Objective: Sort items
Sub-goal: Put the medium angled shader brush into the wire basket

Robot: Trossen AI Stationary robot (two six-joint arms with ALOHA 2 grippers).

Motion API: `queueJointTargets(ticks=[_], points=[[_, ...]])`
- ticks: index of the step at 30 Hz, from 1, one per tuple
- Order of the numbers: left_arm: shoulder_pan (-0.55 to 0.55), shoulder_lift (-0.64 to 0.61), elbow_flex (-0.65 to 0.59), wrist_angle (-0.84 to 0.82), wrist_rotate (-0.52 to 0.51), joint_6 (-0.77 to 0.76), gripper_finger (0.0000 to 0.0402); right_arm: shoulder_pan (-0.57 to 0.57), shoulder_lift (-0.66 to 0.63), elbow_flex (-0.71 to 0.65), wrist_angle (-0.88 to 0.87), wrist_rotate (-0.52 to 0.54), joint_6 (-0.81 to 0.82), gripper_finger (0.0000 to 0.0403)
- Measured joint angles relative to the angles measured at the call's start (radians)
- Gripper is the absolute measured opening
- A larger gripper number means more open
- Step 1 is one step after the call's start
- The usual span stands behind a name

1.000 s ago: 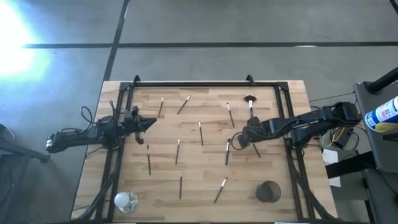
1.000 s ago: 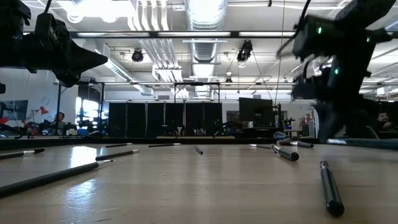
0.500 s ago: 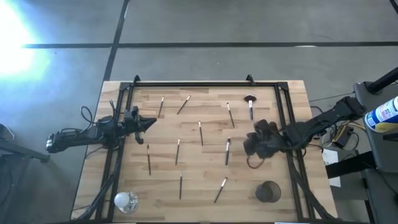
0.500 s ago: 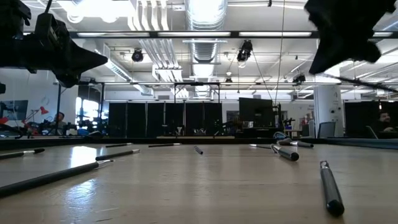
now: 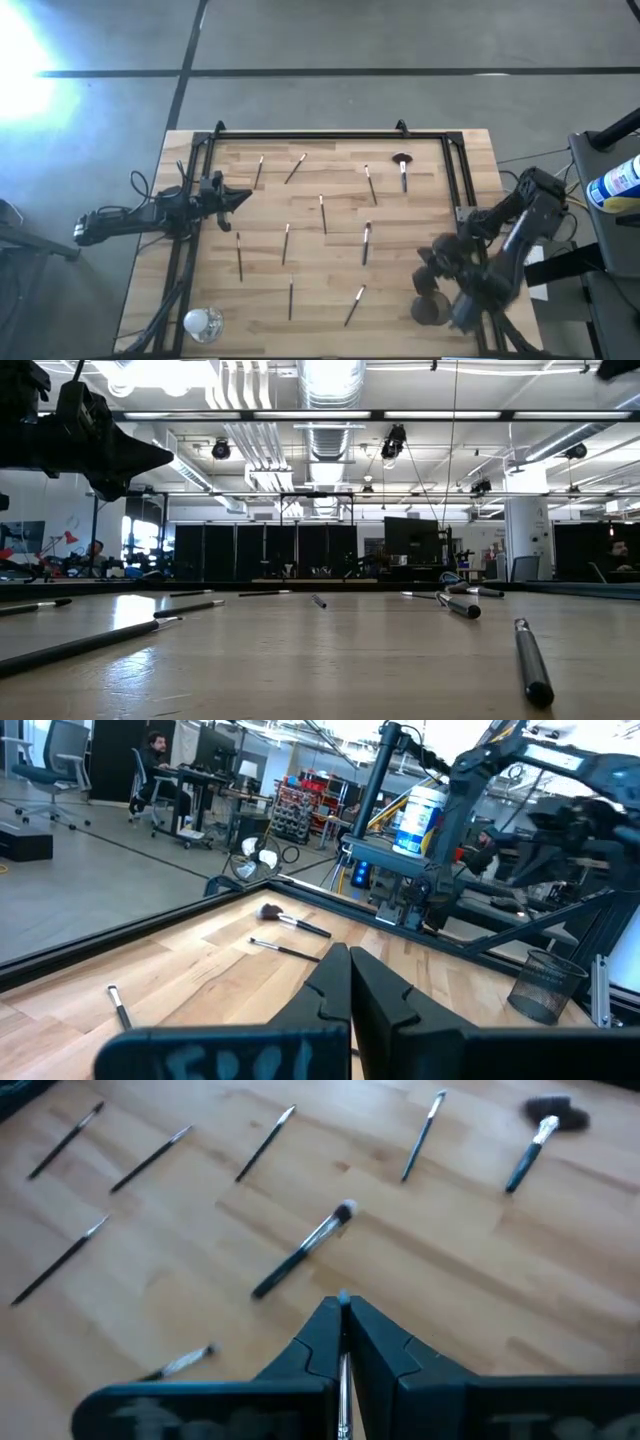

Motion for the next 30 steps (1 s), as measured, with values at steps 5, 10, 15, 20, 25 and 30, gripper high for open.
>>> queueJointTargets(ticks=[5, 10, 15, 20, 25, 30], points=[[0.0, 0.002, 0.0, -0.001, 0.0, -0.005, 0.0, 0.076, 0.117, 0.094, 0.004, 0.026, 0.018, 0.0008], [0.0, 0.011, 0.0, -0.003, 0.0, -0.007, 0.0, 0.104, 0.211, 0.106, 0.004, 0.042, 0.017, 0.0008], [0.0, 0.017, 0.0, -0.002, 0.0, -0.012, 0.0, 0.127, 0.276, 0.106, 0.004, 0.046, 0.013, 0.0008], [0.0, 0.019, 0.0, -0.003, 0.0, -0.015, 0.0, 0.162, 0.317, 0.106, 0.003, 0.066, 0.01, 0.0008], [0.0, 0.025, 0.0, -0.003, 0.0, -0.015, 0.0, 0.193, 0.356, 0.105, 0.002, 0.131, -0.004, 0.0008], [0.0, 0.035, 0.0, -0.003, 0.0, -0.024, 0.0, 0.2, 0.406, 0.103, 0.003, 0.176, -0.004, 0.0008]])
